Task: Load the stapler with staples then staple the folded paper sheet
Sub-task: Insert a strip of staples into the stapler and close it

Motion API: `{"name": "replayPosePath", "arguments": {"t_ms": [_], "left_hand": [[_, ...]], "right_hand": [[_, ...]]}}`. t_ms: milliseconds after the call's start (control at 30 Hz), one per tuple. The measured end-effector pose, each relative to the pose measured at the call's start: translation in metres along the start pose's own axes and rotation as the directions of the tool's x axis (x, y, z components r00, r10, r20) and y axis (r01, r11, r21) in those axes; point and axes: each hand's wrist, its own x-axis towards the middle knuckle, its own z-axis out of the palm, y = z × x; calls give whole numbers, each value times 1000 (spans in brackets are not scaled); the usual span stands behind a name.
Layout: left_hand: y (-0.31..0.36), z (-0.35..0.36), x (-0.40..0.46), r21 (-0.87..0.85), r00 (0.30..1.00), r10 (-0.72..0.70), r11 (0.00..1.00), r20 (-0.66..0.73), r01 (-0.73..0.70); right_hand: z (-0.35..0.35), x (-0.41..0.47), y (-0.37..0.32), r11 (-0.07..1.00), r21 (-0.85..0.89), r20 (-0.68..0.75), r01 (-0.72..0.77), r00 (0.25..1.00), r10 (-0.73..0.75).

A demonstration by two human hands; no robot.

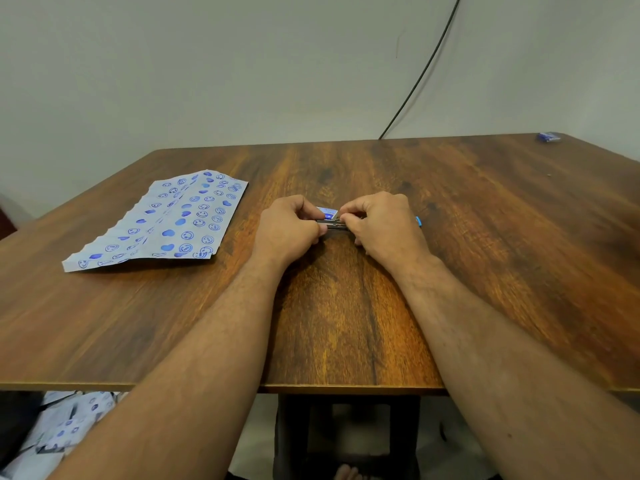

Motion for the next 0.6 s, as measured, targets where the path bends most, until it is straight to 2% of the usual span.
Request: {"name": "replayPosePath", "arguments": {"t_ms": [600], "left_hand": [[0, -1, 2, -21, 1000, -12, 1000, 18, 12]], "right_hand": [[4, 3, 7, 1000, 2, 60, 16, 998, -16]]}}
